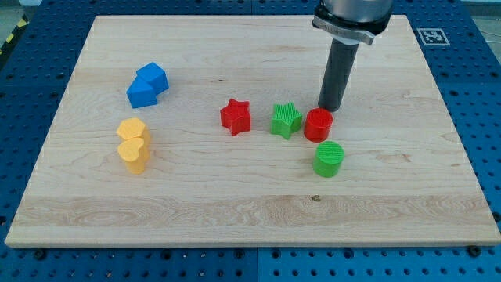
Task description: Move the green star bottom right diagonally to the red star
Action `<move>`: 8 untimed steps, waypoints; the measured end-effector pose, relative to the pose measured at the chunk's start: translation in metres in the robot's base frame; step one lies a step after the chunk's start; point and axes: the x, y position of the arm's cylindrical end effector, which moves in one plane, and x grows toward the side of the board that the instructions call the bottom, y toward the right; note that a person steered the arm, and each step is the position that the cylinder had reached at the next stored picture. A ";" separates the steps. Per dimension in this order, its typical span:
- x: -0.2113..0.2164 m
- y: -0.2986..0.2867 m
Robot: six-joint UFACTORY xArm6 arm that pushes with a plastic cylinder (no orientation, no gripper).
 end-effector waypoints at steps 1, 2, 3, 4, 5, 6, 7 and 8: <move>0.000 -0.003; 0.000 -0.015; 0.000 -0.030; 0.000 -0.052; 0.016 -0.058; 0.026 -0.058; 0.026 -0.058; 0.026 -0.058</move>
